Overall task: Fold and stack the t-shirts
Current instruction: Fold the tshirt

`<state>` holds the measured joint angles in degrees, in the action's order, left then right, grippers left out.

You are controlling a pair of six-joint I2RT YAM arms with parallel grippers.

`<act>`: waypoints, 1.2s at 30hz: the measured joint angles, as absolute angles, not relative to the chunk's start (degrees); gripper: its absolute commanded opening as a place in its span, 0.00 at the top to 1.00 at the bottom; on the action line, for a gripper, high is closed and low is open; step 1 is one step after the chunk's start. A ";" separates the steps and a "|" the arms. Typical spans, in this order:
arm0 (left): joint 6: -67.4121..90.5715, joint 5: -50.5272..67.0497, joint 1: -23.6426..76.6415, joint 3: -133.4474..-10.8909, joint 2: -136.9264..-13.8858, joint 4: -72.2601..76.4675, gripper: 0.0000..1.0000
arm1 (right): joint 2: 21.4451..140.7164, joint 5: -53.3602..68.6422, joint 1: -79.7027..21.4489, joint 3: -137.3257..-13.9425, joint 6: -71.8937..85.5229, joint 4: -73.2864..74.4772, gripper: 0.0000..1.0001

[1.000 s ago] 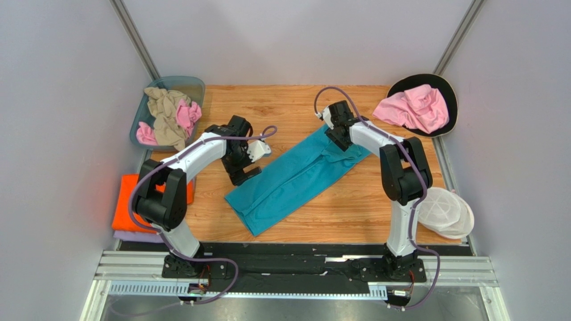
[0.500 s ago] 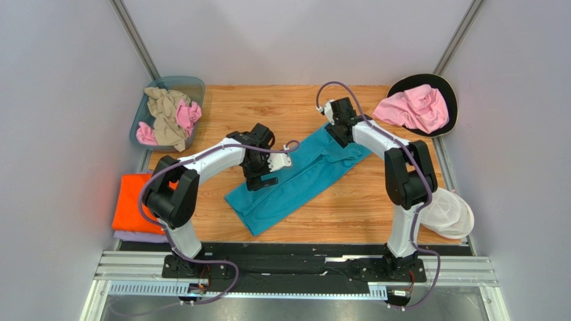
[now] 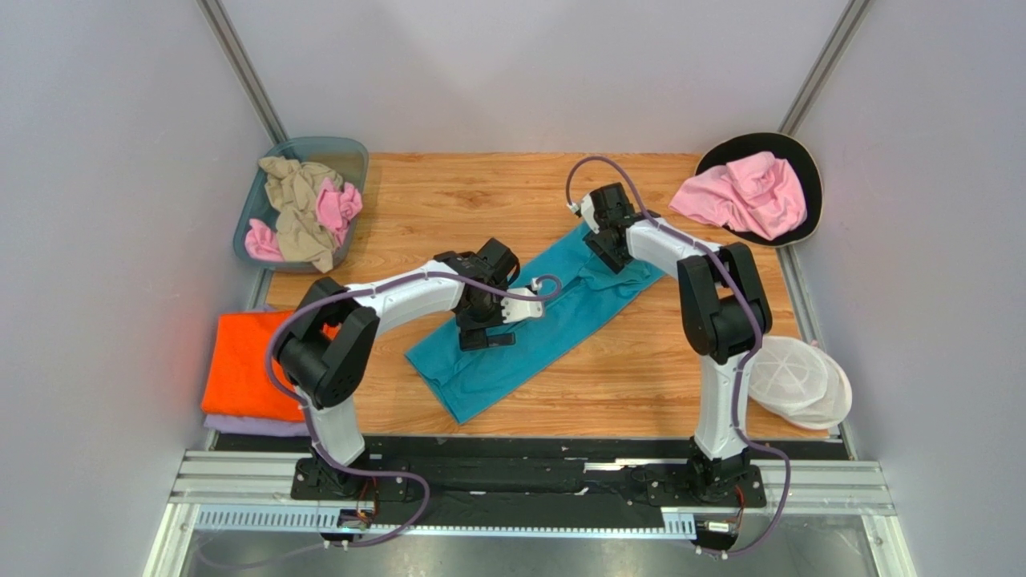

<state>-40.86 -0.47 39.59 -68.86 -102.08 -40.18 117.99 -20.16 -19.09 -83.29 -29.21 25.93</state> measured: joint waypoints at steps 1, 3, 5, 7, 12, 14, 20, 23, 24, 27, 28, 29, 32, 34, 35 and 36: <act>-40.88 -1.02 39.68 -68.86 -102.85 -39.75 0.01 | 118.15 -20.29 -19.03 -83.53 -29.43 25.76 0.39; -40.91 -2.00 39.70 -68.86 -104.38 -39.11 0.01 | 118.54 -20.38 -18.96 -83.96 -29.78 25.71 0.39; -40.93 -2.44 39.70 -69.04 -105.30 -38.92 0.01 | 119.15 -20.67 -18.92 -84.64 -30.13 25.56 0.39; -40.99 -3.01 39.83 -69.06 -105.34 -38.50 0.01 | 120.03 -20.91 -18.92 -85.78 -30.33 25.43 0.39; -41.39 -4.80 41.34 -69.06 -105.51 -38.30 0.01 | 122.30 -21.04 -18.92 -88.97 -30.72 25.30 0.39; -41.63 -5.98 42.46 -69.08 -105.65 -38.13 0.01 | 123.37 -21.02 -18.92 -90.52 -30.92 25.32 0.39; -42.37 -8.54 46.68 -71.44 -107.63 -38.81 0.01 | 126.93 -21.02 -18.87 -95.81 -31.55 25.47 0.39; -42.37 -8.71 48.10 -73.80 -109.36 -40.10 0.01 | 128.77 -21.02 -18.76 -98.56 -31.88 25.41 0.39; -42.37 -8.71 48.42 -74.61 -109.95 -40.53 0.01 | 129.49 -21.02 -18.70 -99.68 -32.05 25.43 0.39; -42.35 -8.71 49.50 -77.49 -111.94 -42.11 0.01 | 131.55 -20.95 -18.68 -102.80 -32.73 25.45 0.39; -42.35 -8.75 49.89 -78.32 -112.53 -42.57 0.01 | 132.27 -20.97 -18.68 -103.88 -32.95 25.43 0.39; -42.35 -8.88 50.33 -79.40 -113.25 -43.05 0.01 | 133.10 -21.02 -18.68 -105.19 -33.17 25.54 0.39; -42.37 -9.21 51.55 -82.04 -115.09 -44.25 0.01 | 135.39 -20.95 -18.74 -108.71 -33.61 25.50 0.39; -42.41 -9.23 52.18 -83.72 -116.22 -44.80 0.01 | 136.59 -20.80 -19.09 -110.56 -33.89 25.41 0.39; -42.44 -9.28 52.51 -84.53 -116.73 -45.17 0.01 | 137.03 -20.73 -19.20 -111.28 -34.00 25.39 0.38; -42.50 -9.28 52.75 -85.19 -117.21 -45.45 0.01 | 137.40 -20.60 -19.40 -111.85 -34.11 25.36 0.38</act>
